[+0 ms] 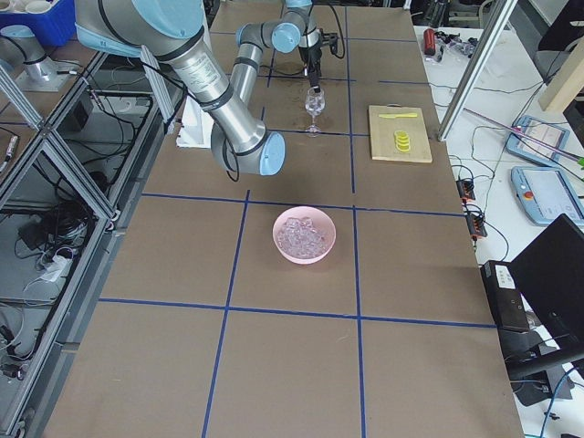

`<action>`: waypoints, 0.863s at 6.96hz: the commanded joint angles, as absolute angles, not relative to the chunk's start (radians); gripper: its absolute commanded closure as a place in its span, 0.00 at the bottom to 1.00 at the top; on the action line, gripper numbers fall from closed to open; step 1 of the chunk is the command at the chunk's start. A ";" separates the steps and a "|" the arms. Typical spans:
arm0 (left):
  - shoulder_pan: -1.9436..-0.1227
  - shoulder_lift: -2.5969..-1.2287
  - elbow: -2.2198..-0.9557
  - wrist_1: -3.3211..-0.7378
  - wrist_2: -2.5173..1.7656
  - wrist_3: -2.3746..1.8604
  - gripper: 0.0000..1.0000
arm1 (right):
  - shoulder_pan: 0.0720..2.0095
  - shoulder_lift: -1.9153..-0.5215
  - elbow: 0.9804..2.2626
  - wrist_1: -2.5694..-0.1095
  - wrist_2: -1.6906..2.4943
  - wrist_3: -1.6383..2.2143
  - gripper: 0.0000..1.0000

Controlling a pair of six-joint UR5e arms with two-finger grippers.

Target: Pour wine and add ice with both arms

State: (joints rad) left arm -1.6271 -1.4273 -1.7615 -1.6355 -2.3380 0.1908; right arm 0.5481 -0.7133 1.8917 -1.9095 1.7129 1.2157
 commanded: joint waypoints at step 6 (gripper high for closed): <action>-1.628 -1.401 -1.761 -1.635 -2.342 0.195 0.00 | 1.108 -1.286 2.005 -1.811 2.136 0.303 0.00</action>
